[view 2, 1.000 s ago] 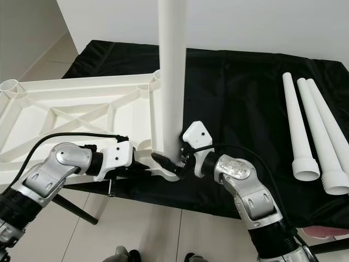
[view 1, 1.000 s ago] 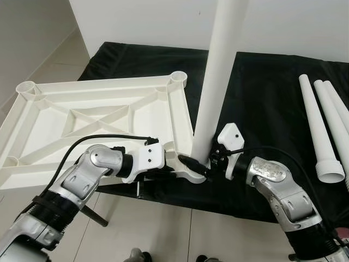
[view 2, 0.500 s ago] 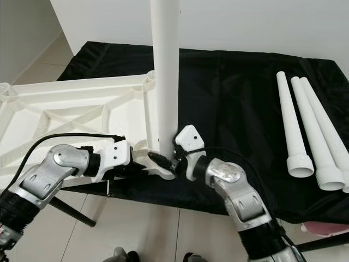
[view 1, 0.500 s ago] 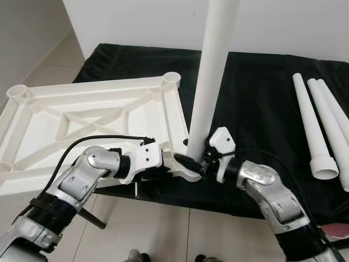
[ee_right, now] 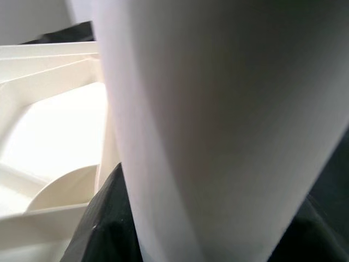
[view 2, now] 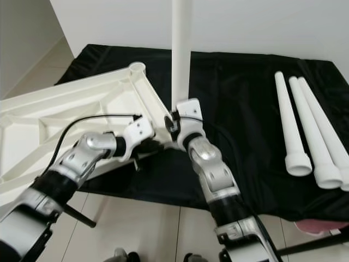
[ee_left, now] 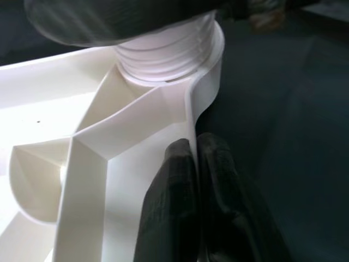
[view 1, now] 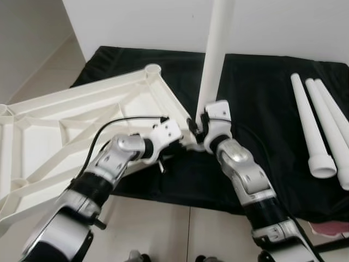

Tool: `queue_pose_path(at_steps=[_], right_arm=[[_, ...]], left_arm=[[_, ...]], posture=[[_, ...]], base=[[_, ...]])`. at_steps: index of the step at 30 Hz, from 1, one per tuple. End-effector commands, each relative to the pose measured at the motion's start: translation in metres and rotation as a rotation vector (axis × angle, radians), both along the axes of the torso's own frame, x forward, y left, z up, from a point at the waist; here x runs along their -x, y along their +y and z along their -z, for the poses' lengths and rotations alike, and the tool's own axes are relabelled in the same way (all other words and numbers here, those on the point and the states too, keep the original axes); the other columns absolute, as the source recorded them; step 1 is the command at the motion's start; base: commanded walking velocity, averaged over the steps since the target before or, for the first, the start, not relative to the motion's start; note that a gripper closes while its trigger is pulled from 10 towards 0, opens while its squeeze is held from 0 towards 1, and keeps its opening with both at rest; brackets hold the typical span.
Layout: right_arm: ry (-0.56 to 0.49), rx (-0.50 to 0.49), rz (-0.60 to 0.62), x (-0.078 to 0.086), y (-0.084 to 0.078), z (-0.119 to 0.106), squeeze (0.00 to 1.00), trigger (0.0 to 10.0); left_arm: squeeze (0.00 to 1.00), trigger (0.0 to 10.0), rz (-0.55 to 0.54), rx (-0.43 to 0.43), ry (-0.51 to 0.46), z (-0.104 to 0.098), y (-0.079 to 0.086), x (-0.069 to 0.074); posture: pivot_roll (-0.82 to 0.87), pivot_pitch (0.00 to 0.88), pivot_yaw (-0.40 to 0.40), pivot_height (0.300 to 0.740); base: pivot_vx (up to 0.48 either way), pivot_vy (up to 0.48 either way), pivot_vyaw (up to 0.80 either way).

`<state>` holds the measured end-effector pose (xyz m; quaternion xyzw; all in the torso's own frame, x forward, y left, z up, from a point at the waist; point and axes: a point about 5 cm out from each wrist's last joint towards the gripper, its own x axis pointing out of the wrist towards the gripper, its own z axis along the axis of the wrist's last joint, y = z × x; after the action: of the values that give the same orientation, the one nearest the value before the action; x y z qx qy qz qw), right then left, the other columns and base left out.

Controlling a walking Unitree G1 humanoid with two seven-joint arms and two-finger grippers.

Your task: Building children table

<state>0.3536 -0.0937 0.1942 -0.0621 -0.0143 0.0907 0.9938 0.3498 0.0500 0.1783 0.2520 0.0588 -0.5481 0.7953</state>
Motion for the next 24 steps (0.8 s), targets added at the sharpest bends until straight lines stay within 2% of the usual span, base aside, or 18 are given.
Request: queue_pose_path(at_steps=[1, 3, 4, 7, 8, 11, 12, 13, 14, 16, 17, 19, 20, 21, 23, 24], right_arm=[[0.195, 0.085, 0.167, -0.001, -0.023, 0.048, 0.00, 0.0], [0.163, 0.078, 0.155, -0.001, -0.019, 0.044, 0.00, 0.0], [0.133, 0.076, 0.129, 0.000, -0.015, 0.040, 0.00, 10.0], [0.109, 0.074, 0.111, 0.001, -0.013, 0.037, 0.00, 10.0], [0.090, 0.075, 0.086, 0.002, -0.010, 0.034, 1.00, 10.0], [0.073, 0.064, 0.050, 0.003, -0.008, 0.032, 1.00, 10.0], [0.053, 0.048, -0.008, 0.006, -0.005, 0.029, 1.00, 10.0], [0.026, 0.038, -0.090, 0.011, -0.001, 0.023, 0.00, 10.0], [0.026, 0.038, -0.090, 0.011, -0.001, 0.023, 0.00, 10.0], [-0.029, 0.038, -0.245, 0.022, 0.005, 0.013, 0.00, 10.0], [-0.029, 0.038, -0.245, 0.022, 0.005, 0.013, 0.00, 10.0], [-0.068, 0.075, -0.346, 0.032, 0.006, 0.007, 0.00, 10.0], [-0.068, 0.075, -0.346, 0.032, 0.006, 0.007, 0.00, 10.0], [-0.082, 0.109, -0.380, 0.036, 0.001, 0.004, 0.00, 10.0], [-0.082, 0.109, -0.380, 0.036, 0.001, 0.004, 0.00, 10.0], [-0.089, 0.146, -0.412, 0.040, -0.008, 0.001, 0.00, 10.0]], left_arm=[[0.00, 0.0, 0.178, 0.048, -0.099, -0.022, -0.028, 0.011], [0.00, 0.0, 0.182, 0.051, -0.099, -0.023, -0.029, 0.011], [0.00, 0.0, 0.188, 0.053, -0.099, -0.023, -0.029, 0.011], [0.00, 0.0, 0.191, 0.054, -0.099, -0.024, -0.028, 0.012], [0.00, 0.0, 0.196, 0.053, -0.099, -0.023, -0.027, 0.012], [0.00, 0.0, 0.199, 0.053, -0.098, -0.023, -0.026, 0.013], [0.00, 0.0, 0.204, 0.052, -0.098, -0.022, -0.025, 0.014], [0.00, 0.0, 0.211, 0.050, -0.098, -0.021, -0.023, 0.015], [0.00, 0.0, 0.211, 0.050, -0.098, -0.021, -0.023, 0.015], [0.00, 0.0, 0.228, 0.041, -0.100, -0.020, -0.020, 0.018], [0.00, 0.0, 0.228, 0.041, -0.100, -0.020, -0.020, 0.018], [0.00, 0.0, 0.259, 0.021, -0.101, -0.019, -0.016, 0.020], [0.00, 0.0, 0.259, 0.021, -0.101, -0.019, -0.016, 0.020], [0.00, 0.0, 0.289, 0.004, -0.100, -0.018, -0.012, 0.024], [0.00, 0.0, 0.289, 0.004, -0.100, -0.018, -0.012, 0.024], [0.00, 0.0, 0.334, -0.022, -0.097, -0.017, -0.005, 0.030]], posture=[[0.01, 0.141, 0.053, 0.740], [0.01, 0.140, 0.053, 0.740], [0.01, 0.140, 0.054, 0.740], [0.01, 0.139, 0.055, 0.740], [0.01, 0.138, 0.053, 0.740], [0.01, 0.136, 0.052, 0.740], [0.01, 0.135, 0.051, 0.740], [0.01, 0.134, 0.050, 0.740], [0.01, 0.134, 0.050, 0.740], [0.01, 0.135, 0.050, 0.740], [0.01, 0.135, 0.050, 0.740], [0.01, 0.136, 0.051, 0.740], [0.01, 0.136, 0.051, 0.740], [0.01, 0.137, 0.054, 0.740], [0.01, 0.137, 0.054, 0.740], [0.01, 0.139, 0.055, 0.740]], base=[[0.000, 0.000, 0.00], [0.000, 0.000, 0.00], [0.000, 0.000, 0.00], [0.000, 0.000, 0.00], [0.000, 0.000, 0.00], [0.000, 0.000, 0.00], [0.000, 0.000, 0.00], [0.000, 0.000, 0.00], [0.000, 0.000, 0.00], [0.000, 0.000, 0.00], [0.000, 0.000, 0.00], [0.000, 0.000, 0.00], [0.000, 0.000, 0.00], [0.000, 0.000, 0.00], [0.000, 0.000, 0.00], [0.000, 0.000, 0.00]])
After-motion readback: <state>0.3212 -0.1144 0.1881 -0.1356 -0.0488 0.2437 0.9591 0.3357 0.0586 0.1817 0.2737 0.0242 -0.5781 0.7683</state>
